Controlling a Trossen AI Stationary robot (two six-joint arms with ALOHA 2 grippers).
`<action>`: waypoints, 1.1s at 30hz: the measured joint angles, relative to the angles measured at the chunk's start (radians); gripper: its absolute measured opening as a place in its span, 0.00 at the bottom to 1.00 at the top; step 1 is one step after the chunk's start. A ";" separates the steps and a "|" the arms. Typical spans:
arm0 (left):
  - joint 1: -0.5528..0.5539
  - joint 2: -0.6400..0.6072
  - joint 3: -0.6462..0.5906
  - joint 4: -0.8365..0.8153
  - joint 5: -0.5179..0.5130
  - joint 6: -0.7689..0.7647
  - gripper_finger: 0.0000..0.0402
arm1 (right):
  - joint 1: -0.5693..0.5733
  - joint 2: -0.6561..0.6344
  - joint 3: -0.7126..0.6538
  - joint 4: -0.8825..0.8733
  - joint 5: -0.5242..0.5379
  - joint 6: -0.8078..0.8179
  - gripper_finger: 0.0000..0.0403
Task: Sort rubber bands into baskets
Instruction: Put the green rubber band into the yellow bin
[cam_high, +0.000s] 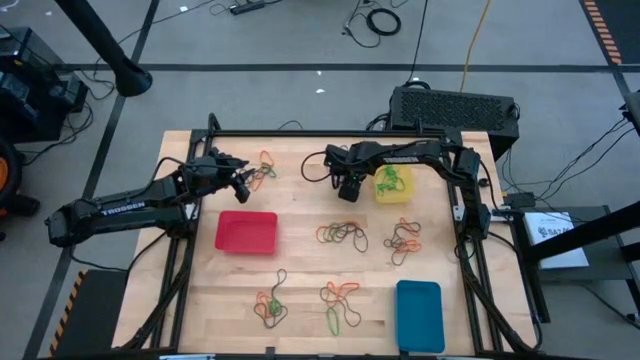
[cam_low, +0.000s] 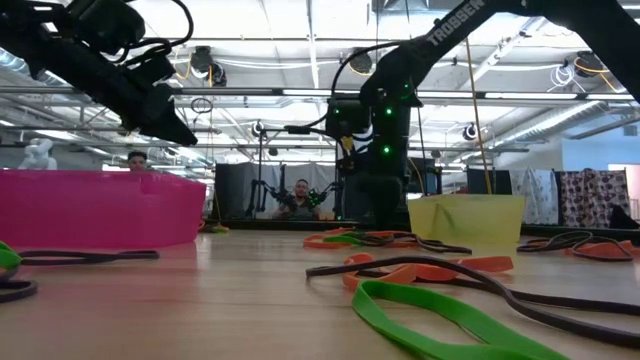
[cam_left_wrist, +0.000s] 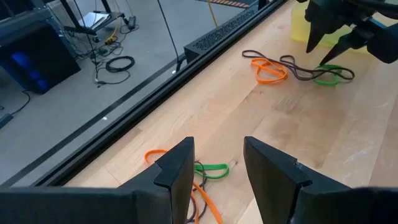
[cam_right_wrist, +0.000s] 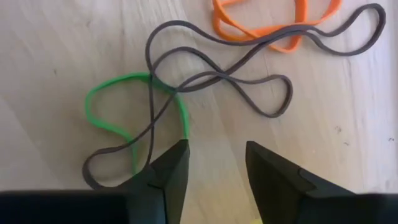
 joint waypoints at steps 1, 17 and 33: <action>0.000 0.000 0.000 0.000 0.000 0.000 0.37 | -0.002 0.000 0.000 0.000 -0.001 0.005 0.36; 0.000 0.000 0.000 0.000 0.000 0.003 0.37 | -0.007 0.011 -0.010 0.051 -0.081 0.071 0.32; 0.000 0.000 0.000 -0.006 0.000 0.006 0.37 | -0.010 0.001 0.036 -0.069 -0.032 0.071 0.32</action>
